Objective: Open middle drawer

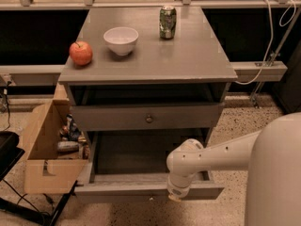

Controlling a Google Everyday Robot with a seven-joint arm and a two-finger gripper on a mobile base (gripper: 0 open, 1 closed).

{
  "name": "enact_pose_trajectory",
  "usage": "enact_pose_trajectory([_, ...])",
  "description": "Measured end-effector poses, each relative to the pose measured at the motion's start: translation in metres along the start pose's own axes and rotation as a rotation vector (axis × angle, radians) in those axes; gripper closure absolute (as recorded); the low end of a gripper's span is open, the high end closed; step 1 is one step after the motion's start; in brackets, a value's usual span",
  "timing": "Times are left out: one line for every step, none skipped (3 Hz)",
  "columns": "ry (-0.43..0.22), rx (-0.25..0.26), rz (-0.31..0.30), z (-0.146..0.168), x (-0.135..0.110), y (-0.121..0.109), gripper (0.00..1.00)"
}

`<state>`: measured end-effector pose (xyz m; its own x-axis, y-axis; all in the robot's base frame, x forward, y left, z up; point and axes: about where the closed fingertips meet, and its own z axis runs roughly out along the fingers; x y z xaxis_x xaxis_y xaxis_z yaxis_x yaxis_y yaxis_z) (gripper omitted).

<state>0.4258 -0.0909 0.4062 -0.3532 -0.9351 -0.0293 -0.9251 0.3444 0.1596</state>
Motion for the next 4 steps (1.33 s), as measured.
enact_pose_trajectory([0.0,0.0,0.0,0.0,0.0,0.0,1.0])
enact_pose_trajectory([0.0,0.0,0.0,0.0,0.0,0.0,1.0])
enact_pose_trajectory([0.0,0.0,0.0,0.0,0.0,0.0,1.0])
enact_pose_trajectory([0.0,0.0,0.0,0.0,0.0,0.0,1.0])
